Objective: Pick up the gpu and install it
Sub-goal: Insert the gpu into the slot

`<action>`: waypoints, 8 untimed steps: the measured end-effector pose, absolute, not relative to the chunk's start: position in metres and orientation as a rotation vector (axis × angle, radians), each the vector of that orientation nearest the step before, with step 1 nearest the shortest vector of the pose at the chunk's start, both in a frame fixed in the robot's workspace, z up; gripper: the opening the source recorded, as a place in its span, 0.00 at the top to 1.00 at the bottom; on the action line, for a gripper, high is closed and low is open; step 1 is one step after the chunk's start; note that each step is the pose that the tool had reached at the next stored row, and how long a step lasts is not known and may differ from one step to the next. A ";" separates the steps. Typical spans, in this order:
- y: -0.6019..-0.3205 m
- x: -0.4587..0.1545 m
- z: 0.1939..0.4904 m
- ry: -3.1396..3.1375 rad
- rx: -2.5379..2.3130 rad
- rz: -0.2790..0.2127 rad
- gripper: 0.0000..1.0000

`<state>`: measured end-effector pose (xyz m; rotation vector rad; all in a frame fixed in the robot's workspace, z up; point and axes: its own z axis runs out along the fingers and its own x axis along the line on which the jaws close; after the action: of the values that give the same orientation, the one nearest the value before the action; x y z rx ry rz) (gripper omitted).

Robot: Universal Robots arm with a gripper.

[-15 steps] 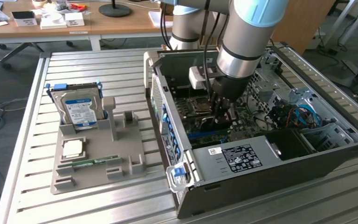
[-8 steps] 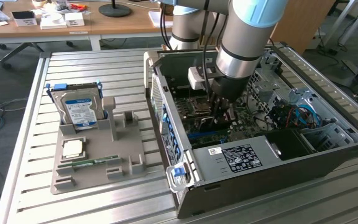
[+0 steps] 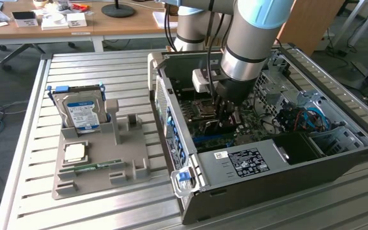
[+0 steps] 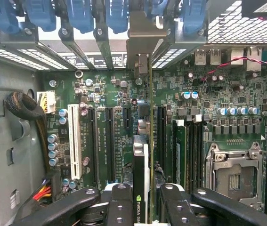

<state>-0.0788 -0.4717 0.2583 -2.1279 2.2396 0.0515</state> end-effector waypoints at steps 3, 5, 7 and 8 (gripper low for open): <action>-0.472 -0.079 0.257 2.240 -2.128 0.051 0.73; -0.472 -0.079 0.257 2.240 -2.128 0.051 0.73; -0.472 -0.079 0.257 2.240 -2.128 0.051 0.73; -0.472 -0.079 0.256 2.240 -2.128 0.052 0.73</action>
<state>-0.0793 -0.4717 0.2561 -2.1277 2.2396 0.0520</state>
